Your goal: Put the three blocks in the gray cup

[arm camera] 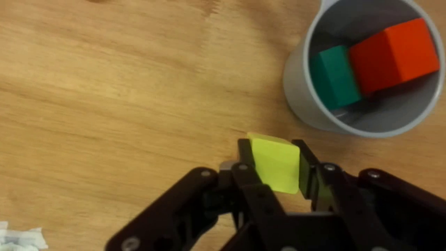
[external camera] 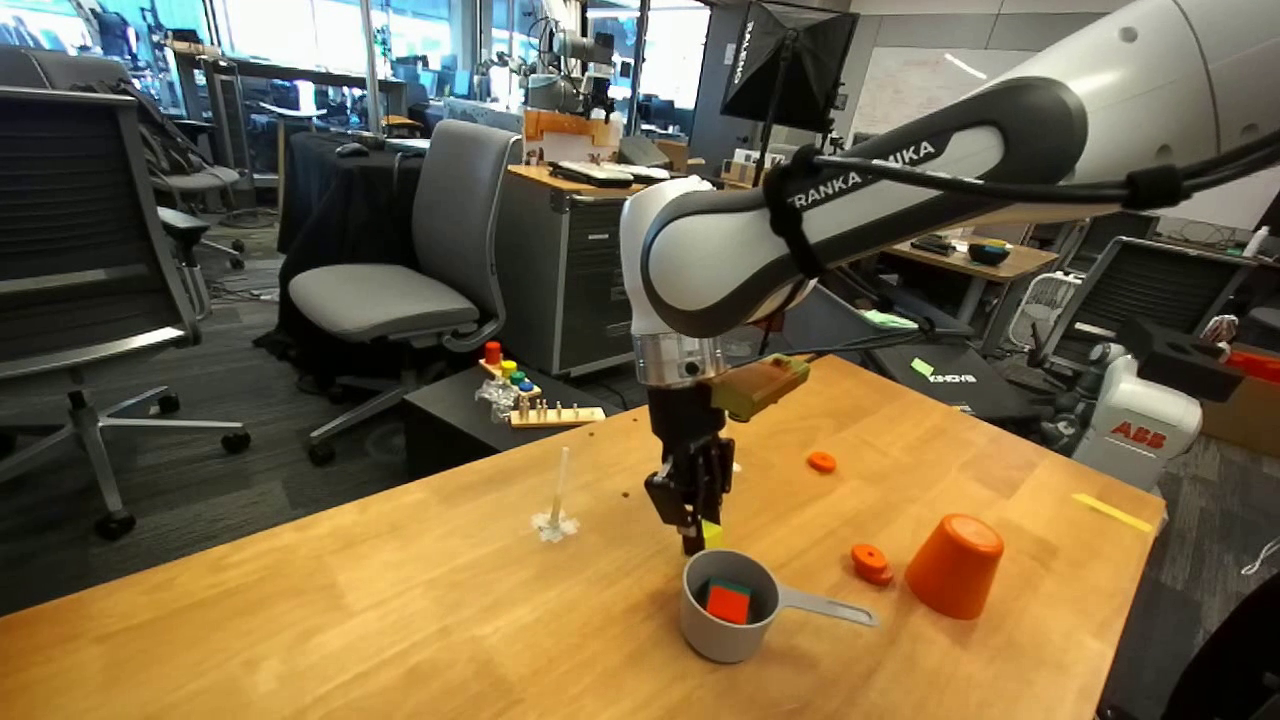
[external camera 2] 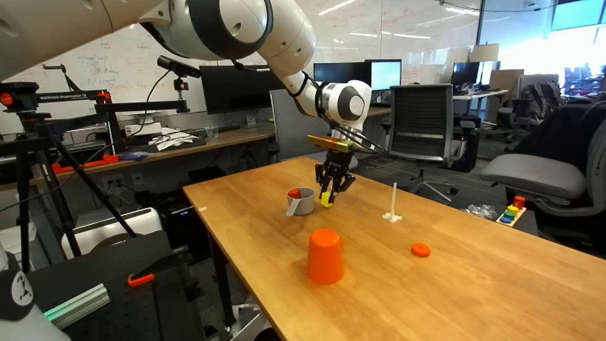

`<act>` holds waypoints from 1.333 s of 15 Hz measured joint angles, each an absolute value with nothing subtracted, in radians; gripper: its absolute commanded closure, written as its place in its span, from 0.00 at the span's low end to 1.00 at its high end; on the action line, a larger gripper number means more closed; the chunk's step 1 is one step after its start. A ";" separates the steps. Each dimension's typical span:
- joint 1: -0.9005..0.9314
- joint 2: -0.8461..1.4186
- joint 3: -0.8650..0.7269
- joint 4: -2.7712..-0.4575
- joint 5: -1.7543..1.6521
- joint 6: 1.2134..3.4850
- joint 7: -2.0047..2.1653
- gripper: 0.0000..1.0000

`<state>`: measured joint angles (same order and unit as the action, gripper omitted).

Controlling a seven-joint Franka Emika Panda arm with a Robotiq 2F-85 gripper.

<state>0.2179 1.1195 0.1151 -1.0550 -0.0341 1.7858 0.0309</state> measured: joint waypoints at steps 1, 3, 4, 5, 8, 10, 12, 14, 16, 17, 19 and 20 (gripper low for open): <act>0.226 1.113 0.115 -1.056 -0.034 1.780 0.031 0.91; 0.236 1.095 0.115 -1.060 -0.034 1.770 0.031 0.90; 0.240 1.083 0.116 -1.067 -0.034 1.767 0.031 0.90; 0.242 1.068 0.117 -1.076 -0.034 1.763 0.031 0.90; 0.249 1.013 0.130 -1.123 -0.034 1.759 0.031 0.90; 0.258 0.973 0.140 -1.164 -0.034 1.760 0.031 0.90; 0.264 0.934 0.151 -1.210 -0.034 1.760 0.031 0.90; 0.266 0.905 0.160 -1.256 -0.021 1.760 0.031 0.91; 0.264 0.885 0.160 -1.300 -0.005 1.760 0.031 0.90; 0.260 0.879 0.160 -1.320 0.002 1.760 0.031 0.42; 0.249 0.868 0.159 -1.356 0.008 1.760 0.030 0.36; 0.244 0.862 0.156 -1.373 0.008 1.760 0.030 0.29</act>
<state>0.2444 0.8621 0.1556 -1.3732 0.0083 1.7600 0.0297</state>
